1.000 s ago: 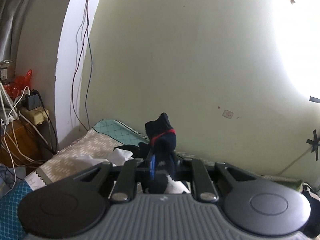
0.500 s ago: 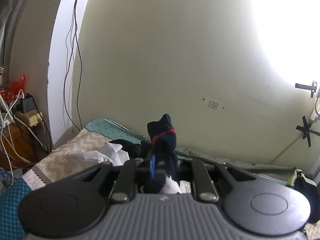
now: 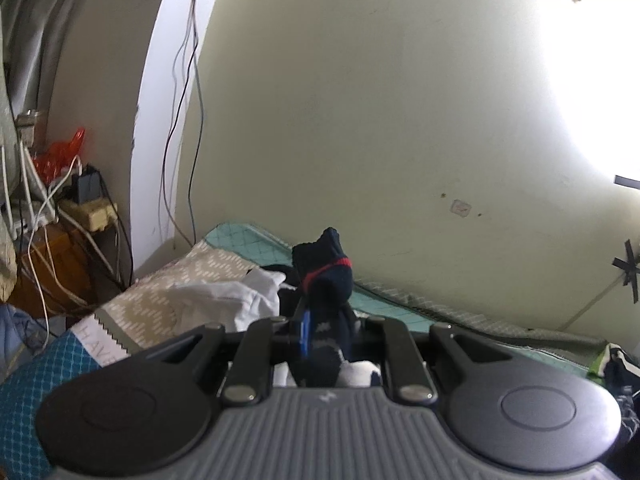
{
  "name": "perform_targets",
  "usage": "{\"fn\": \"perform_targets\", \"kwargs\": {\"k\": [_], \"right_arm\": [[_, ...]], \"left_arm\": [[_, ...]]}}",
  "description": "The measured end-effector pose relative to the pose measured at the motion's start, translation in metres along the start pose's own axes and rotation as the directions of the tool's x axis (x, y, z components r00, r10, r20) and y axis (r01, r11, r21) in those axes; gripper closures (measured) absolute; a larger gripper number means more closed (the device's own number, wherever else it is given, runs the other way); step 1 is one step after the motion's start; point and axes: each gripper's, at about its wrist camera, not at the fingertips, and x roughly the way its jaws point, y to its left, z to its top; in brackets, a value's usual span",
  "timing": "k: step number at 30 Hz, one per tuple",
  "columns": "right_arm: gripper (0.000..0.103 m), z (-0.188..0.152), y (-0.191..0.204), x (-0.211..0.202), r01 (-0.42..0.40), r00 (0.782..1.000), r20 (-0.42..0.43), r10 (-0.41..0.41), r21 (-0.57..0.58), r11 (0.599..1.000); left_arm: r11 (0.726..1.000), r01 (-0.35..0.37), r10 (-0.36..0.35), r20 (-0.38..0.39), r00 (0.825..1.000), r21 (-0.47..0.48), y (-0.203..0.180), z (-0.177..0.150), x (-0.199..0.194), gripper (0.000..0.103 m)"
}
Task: Fold small clothes
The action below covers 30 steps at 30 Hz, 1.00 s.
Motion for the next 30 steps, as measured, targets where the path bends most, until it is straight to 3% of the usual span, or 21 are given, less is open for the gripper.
{"fn": "perform_targets", "kwargs": {"k": [2,3,4,5,6,7,9,11,13,15,17,18,19,21,23,25,28,30], "right_arm": [[0.103,0.005,-0.049,-0.014,0.146,0.988,0.027,-0.151,0.136,0.98],[0.103,0.004,-0.07,-0.018,0.285,0.957,0.013,-0.29,0.153,0.946],[0.096,0.0,-0.083,-0.017,0.408,0.912,-0.017,-0.411,0.155,0.9],[0.076,-0.006,-0.097,-0.019,0.485,0.874,-0.049,-0.484,0.176,0.857],[0.064,-0.011,-0.105,-0.025,0.469,0.882,-0.061,-0.468,0.215,0.857],[0.051,-0.016,-0.102,-0.026,0.417,0.908,-0.064,-0.414,0.23,0.879],[0.034,-0.019,-0.075,-0.017,0.302,0.953,-0.089,-0.291,0.147,0.942],[0.034,-0.022,-0.033,-0.01,0.157,0.984,-0.09,-0.154,0.027,0.987],[0.033,-0.028,0.013,0.006,-0.041,0.988,-0.15,0.029,-0.077,0.996],[0.034,-0.04,0.046,0.026,-0.213,0.953,-0.24,0.186,-0.092,0.973],[0.034,-0.056,0.068,0.049,-0.285,0.917,-0.323,0.235,-0.116,0.952],[0.046,-0.065,0.078,0.06,-0.288,0.911,-0.345,0.226,-0.141,0.947],[0.098,-0.07,0.083,0.073,-0.278,0.911,-0.356,0.208,-0.157,0.948],[0.099,-0.056,0.079,0.084,-0.283,0.904,-0.349,0.246,-0.058,0.957],[0.099,-0.021,0.063,0.065,-0.267,0.942,-0.205,0.264,0.013,0.963],[0.099,0.016,0.045,0.036,-0.215,0.975,-0.049,0.218,0.066,0.974],[0.099,0.067,-0.004,-0.012,-0.158,0.979,0.157,0.129,0.186,0.97],[0.099,0.091,-0.033,-0.039,-0.107,0.971,0.236,0.046,0.255,0.961]], "left_arm": [[1.0,-0.013,0.013,-0.016,1.0,-0.01,0.003,-0.006,0.007,0.09],[1.0,-0.021,0.021,-0.024,1.0,-0.009,0.004,-0.01,0.01,0.09],[1.0,-0.026,0.026,-0.035,0.999,-0.011,0.005,-0.015,0.013,0.09],[1.0,-0.027,0.027,-0.047,0.999,-0.009,0.006,-0.019,0.015,0.09],[1.0,-0.024,0.024,-0.06,0.998,-0.003,0.006,-0.024,0.017,0.09],[1.0,-0.025,0.025,-0.07,0.997,0.004,0.006,-0.028,0.019,0.09],[0.999,-0.031,0.032,-0.091,0.995,0.013,0.005,-0.035,0.023,0.09],[1.0,-0.024,0.026,-0.099,0.995,0.015,0.004,-0.039,0.022,0.09],[1.0,-0.016,0.017,-0.095,0.995,0.013,0.005,-0.042,0.019,0.09],[1.0,-0.012,0.013,-0.089,0.996,0.012,0.006,-0.043,0.014,0.09],[1.0,-0.014,0.015,-0.079,0.997,0.01,0.007,-0.043,0.01,0.09],[1.0,-0.02,0.02,-0.069,0.997,0.007,0.009,-0.043,0.008,0.09],[1.0,-0.028,0.028,-0.057,0.998,0.003,0.011,-0.042,0.005,0.09],[0.999,-0.04,0.04,-0.036,0.999,-0.007,0.016,-0.039,-0.001,0.09],[0.999,-0.047,0.047,-0.014,0.999,-0.026,0.024,-0.031,-0.009,0.09],[0.997,-0.042,0.044,0.023,0.999,-0.06,0.033,-0.019,-0.018,0.09],[0.992,-0.045,0.057,0.1,0.993,-0.119,0.046,0.008,-0.034,0.09],[0.986,-0.036,0.061,0.149,0.987,-0.163,0.054,0.031,-0.045,0.091]]}}
